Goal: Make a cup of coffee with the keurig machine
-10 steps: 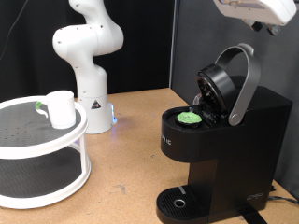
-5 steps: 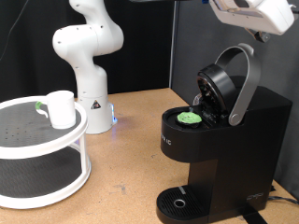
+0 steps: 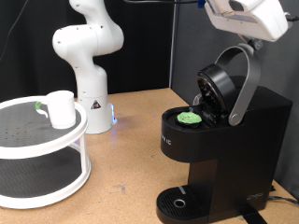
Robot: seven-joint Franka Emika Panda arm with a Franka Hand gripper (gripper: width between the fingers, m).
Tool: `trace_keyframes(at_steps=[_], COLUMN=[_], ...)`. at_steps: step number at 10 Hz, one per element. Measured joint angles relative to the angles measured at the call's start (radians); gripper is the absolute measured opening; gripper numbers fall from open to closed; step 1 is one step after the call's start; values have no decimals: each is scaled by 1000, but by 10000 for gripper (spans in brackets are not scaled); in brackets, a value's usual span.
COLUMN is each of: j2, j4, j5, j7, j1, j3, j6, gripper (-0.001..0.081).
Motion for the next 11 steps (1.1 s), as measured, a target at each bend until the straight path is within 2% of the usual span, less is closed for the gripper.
trace_keyframes(at_steps=[4, 6, 8, 11], j2=[-7, -27, -46, -51], j4=[1, 2, 2, -4], j5=[6, 26, 14, -56], j7=[-36, -99, -117, -107], j1=[-11, -23, -40, -68], j3=[-19, -52, -81, -97], j6=[-21, -106, -190, -219], gripper=[0, 0, 0, 0])
